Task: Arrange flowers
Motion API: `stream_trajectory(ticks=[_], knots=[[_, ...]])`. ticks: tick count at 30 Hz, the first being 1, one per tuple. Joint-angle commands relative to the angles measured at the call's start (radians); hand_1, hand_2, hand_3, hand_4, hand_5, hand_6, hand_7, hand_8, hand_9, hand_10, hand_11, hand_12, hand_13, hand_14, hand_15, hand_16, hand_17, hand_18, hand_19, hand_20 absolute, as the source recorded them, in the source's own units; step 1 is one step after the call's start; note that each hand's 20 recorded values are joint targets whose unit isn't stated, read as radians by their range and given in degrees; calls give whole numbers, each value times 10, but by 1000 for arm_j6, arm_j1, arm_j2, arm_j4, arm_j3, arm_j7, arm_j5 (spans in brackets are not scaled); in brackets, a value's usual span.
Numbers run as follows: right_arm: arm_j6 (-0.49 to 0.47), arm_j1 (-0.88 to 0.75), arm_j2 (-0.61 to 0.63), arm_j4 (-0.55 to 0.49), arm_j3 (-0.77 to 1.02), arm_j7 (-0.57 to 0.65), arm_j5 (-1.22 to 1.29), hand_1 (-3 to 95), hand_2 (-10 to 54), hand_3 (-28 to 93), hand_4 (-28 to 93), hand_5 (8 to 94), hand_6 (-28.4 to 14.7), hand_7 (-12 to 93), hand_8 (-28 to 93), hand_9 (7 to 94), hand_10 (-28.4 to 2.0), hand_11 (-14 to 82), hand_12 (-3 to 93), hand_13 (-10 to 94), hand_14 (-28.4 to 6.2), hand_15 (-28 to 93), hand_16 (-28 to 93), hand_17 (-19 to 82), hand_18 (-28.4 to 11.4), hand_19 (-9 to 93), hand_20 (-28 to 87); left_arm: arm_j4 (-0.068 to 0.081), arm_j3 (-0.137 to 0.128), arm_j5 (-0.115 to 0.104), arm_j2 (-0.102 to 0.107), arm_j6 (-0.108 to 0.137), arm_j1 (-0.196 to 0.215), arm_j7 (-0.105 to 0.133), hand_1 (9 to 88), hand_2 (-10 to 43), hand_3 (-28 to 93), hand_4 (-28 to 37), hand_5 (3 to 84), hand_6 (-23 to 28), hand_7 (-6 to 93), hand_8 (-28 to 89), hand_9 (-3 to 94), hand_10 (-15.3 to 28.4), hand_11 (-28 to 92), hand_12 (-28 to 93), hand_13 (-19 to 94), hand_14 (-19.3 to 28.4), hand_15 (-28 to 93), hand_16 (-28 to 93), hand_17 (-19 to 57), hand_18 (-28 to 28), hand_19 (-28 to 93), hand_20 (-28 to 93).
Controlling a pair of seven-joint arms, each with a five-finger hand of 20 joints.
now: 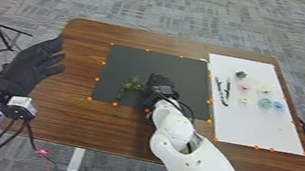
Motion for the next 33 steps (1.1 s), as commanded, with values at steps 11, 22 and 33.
stream_trajectory(ticks=[11, 22, 33], knots=[[-202, -65, 27, -30, 44, 10, 57, 274, -95, 753, -227, 752, -19, 329, -74, 840, -95, 470, 406, 785, -65, 783, 480, 494, -199, 932, 549, -15, -23, -5, -7, -1, 27, 1, 297, -95, 599, -283, 231, 15, 160, -96, 161, 81, 100, 182, 123, 103, 109, 53, -86, 149, 350, 78], [-122, -111, 82, -187, 171, 2, 105, 215, -95, 723, -258, 728, -36, 305, -66, 851, -96, 455, 400, 794, -66, 774, 471, 510, -197, 932, 546, -22, -34, -4, -18, 8, 41, 8, 298, -95, 597, -283, 231, 15, 160, -95, 161, 81, 100, 182, 123, 103, 108, 53, -86, 149, 350, 78], [383, -255, 208, -350, 455, -39, 230, 200, -95, 714, -265, 654, -48, 279, -62, 806, -124, 445, 403, 752, -75, 762, 469, 450, -205, 932, 509, -29, -42, -3, -30, 15, 55, 13, 297, -95, 599, -283, 231, 15, 161, -96, 161, 80, 100, 183, 124, 102, 110, 52, -86, 148, 350, 79]])
